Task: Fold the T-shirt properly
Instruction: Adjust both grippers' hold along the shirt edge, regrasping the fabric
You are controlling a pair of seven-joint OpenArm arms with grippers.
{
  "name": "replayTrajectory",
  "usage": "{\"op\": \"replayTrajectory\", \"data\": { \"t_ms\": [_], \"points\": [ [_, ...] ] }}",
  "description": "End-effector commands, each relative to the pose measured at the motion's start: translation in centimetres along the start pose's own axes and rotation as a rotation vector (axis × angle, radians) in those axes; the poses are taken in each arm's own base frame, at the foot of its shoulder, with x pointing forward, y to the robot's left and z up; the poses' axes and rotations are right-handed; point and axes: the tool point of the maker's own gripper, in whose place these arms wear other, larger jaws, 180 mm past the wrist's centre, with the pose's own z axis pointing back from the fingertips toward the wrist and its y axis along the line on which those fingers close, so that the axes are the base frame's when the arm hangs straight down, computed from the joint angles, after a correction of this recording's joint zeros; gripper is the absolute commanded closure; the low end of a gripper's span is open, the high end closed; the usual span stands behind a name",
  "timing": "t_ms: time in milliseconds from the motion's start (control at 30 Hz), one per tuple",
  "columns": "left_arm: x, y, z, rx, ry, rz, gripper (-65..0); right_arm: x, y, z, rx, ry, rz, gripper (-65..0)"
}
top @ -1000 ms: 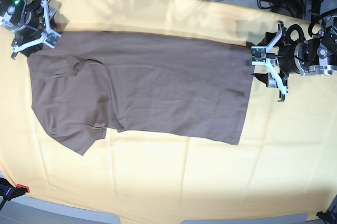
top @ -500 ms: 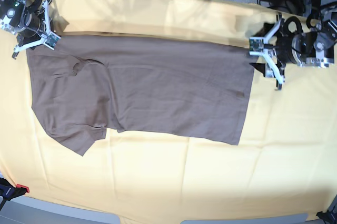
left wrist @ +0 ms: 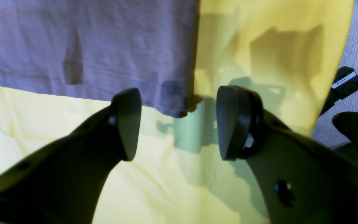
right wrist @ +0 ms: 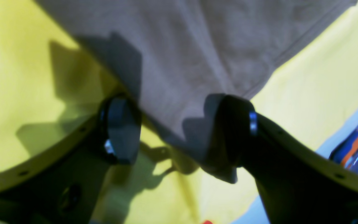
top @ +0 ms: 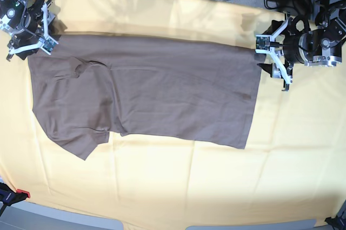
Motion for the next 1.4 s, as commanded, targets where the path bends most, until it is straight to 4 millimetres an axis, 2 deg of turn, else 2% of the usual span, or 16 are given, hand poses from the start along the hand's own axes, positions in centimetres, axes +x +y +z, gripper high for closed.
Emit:
{"op": "replayTrajectory", "data": {
  "t_ms": [0,167,367,567,667,867,1000,1233,1367],
  "points": [
    [-0.1,0.8,0.8,0.020,0.005,-0.015,-38.9,-0.7,-1.3,0.5,-0.038,0.042,0.035,-42.9],
    [-0.8,1.2,0.8,0.040,0.046,-0.051,-38.8,-0.6,-1.4,0.9,-0.008,0.035,0.050,-42.9],
    [-1.4,1.2,0.6,0.035,0.046,-0.034,-38.8,-1.6,-1.2,1.1,0.031,0.082,0.069,-42.9],
    [-2.5,1.2,-0.5,0.044,0.029,-0.036,-38.8,-1.3,-1.3,1.1,0.027,0.064,0.067,-42.9],
    [-1.7,1.2,-1.1,0.047,-0.015,-0.019,-38.3,-1.0,-1.4,1.1,0.023,0.049,0.063,-42.9],
    [-0.7,1.7,-1.7,0.080,-0.045,-0.003,-29.4,-0.9,-1.3,1.1,0.024,0.045,0.062,-42.9],
    [-1.2,2.1,-1.7,0.104,-0.020,-0.016,-29.4,-0.9,-1.3,1.1,0.024,0.045,0.062,-42.9],
    [-1.7,1.3,-2.1,0.055,-0.048,-0.006,-29.4,-0.1,-0.3,1.1,0.078,-0.002,0.022,-42.9],
    [-1.8,1.7,-2.1,0.075,-0.043,-0.004,-29.4,-0.1,-0.6,1.1,0.065,-0.002,0.005,-42.9]
  ]
}}
